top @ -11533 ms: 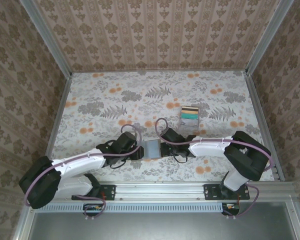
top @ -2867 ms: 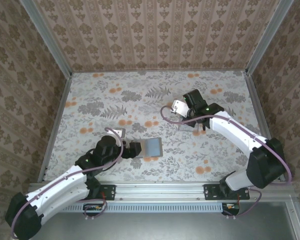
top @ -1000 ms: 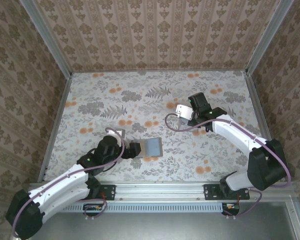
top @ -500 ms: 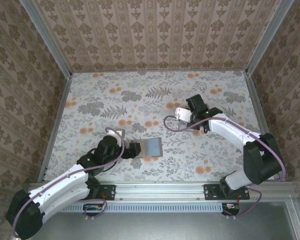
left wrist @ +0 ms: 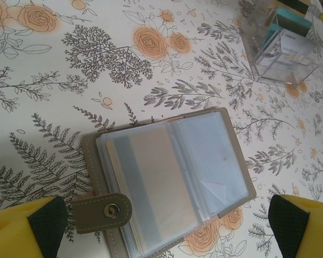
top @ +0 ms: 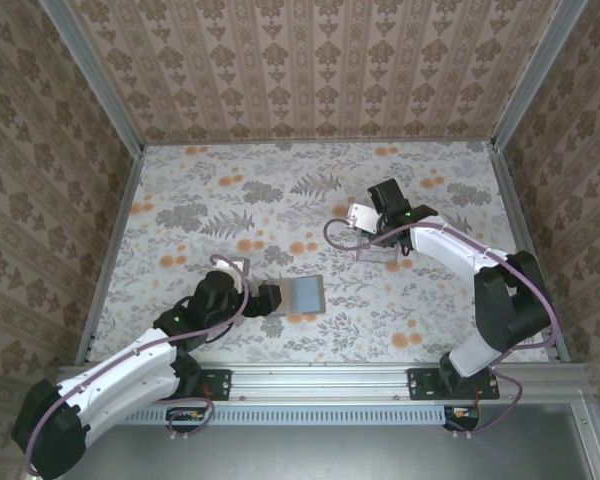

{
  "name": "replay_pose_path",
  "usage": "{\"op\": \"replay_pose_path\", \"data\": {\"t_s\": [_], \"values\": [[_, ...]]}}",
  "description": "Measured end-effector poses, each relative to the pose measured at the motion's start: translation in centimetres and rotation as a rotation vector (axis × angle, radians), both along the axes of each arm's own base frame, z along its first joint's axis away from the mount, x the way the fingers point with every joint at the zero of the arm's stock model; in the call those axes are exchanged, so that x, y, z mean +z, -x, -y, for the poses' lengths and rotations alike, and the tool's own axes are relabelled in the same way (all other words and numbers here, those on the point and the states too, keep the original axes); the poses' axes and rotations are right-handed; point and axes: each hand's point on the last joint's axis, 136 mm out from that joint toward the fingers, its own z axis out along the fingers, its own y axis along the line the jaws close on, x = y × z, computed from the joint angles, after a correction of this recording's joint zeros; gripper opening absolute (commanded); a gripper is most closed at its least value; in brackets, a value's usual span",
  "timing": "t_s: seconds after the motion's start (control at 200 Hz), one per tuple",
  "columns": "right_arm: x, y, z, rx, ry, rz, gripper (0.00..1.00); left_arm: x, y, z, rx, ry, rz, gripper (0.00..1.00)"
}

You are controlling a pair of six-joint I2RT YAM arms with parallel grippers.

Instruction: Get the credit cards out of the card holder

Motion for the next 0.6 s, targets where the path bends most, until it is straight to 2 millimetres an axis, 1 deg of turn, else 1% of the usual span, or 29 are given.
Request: {"op": "replay_pose_path", "data": {"t_s": [0.115, 0.3, 0.375, 0.465, 0.6], "values": [[0.4, -1.0, 0.0, -0.024, -0.002, 0.025, 0.37, -0.1, 0.0, 0.0, 0.000, -0.001, -0.003, 1.00], [0.8, -1.5, -0.2, -0.073, -0.047, 0.051, 0.38, -0.1, -0.1, -0.1, 0.005, -0.002, -0.004, 1.00], [1.6, -1.5, -0.3, -0.120, -0.103, 0.067, 0.39, -0.2, -0.1, -0.1, 0.005, -0.005, -0.007, 1.00], [3.7, -1.2, -0.9, -0.187, -0.227, 0.100, 0.39, -0.2, -0.1, -0.1, 0.006, -0.005, -0.007, 1.00], [8.2, -0.2, -2.3, -0.267, -0.461, 0.167, 0.38, -0.4, -0.2, -0.3, 0.011, -0.009, -0.011, 1.00]]}}
